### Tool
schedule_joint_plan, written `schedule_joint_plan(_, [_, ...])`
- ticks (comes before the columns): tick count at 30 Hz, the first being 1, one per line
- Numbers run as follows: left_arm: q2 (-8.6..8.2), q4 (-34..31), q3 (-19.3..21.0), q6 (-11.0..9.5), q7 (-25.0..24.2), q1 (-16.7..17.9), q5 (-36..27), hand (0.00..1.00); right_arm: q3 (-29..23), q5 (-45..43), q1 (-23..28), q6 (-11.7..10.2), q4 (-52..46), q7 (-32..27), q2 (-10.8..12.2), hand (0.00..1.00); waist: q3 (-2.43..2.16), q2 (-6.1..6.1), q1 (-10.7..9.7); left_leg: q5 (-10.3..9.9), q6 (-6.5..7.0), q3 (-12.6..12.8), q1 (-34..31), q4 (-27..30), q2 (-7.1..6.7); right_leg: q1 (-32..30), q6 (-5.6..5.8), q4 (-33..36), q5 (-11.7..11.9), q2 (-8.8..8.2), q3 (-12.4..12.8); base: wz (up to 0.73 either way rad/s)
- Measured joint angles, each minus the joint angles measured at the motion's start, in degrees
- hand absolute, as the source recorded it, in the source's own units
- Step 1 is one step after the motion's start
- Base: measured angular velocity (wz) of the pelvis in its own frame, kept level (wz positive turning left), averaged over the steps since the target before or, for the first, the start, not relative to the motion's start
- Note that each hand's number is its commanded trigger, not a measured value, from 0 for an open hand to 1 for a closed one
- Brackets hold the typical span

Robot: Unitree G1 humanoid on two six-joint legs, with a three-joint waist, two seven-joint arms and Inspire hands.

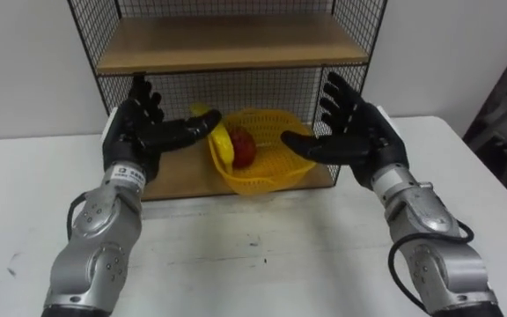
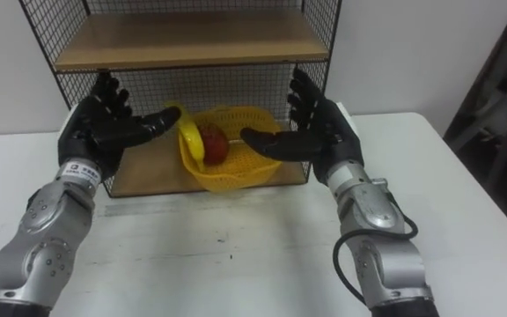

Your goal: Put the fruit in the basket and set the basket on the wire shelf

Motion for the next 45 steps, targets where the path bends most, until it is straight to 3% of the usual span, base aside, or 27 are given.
schedule_joint_plan(16, [0.18,-5.95,-1.98,-0.07,-3.18,5.91,-0.34,0.0,-0.09,-0.08,2.35,0.02,-7.01,0.25,-0.13,0.0,-0.06,-0.03,-0.42,-0.05,0.09,1.42,-0.53,-0.34,0.15,-1.08,0.43,0.67,0.21,0.1,1.42,-0.04])
schedule_joint_plan(21, [1.53,-10.0,-1.71,-0.2,-6.25,11.2,0.08,0.0,-1.98,-1.43,4.08,0.05,-8.41,0.24,-1.36,0.0,-0.16,-0.14,-0.15,-0.03,0.08,1.46,-0.54,-0.46,0.16,-1.57,0.43,0.74,0.19,0.11,1.45,0.0])
schedule_joint_plan(27, [1.67,-12.42,1.38,-0.2,-8.59,15.21,0.29,0.0,-3.82,-2.64,5.86,0.13,-9.85,0.42,-1.83,0.0,-0.45,-0.62,-0.08,-0.03,0.06,1.42,-0.97,-0.41,0.16,-1.85,0.18,0.73,-0.05,0.08,1.37,0.01])
schedule_joint_plan(34, [1.81,-19.37,6.26,-0.27,-9.59,18.25,3.9,0.0,-9.31,-4.09,10.77,1.05,-17.8,1.36,-3.66,0.0,-0.41,-0.6,0.91,-0.02,0.07,1.54,-1.95,-0.47,0.19,-2.86,0.44,0.69,0.12,0.05,1.3,0.0])
schedule_joint_plan(41, [3.71,-20.24,8.53,-0.26,-11.71,22.51,4.38,0.0,-15.07,-1.15,16.25,0.53,-24.41,-1.03,-3.97,0.0,-0.52,-0.06,1.03,-0.26,0.39,1.92,-2.09,-0.49,0.33,-3.3,0.11,0.9,-0.11,0.12,1.58,-0.03])
schedule_joint_plan(45, [4.49,-22.46,11.57,-0.2,-11.74,22.51,4.1,0.0,-19.92,-0.68,16.38,0.52,-24.42,-4.05,-4.04,0.0,-0.1,0.07,0.38,-0.02,0.03,1.89,-2.38,-0.52,0.32,-3.64,0.09,0.83,-0.05,0.13,1.46,-0.02])
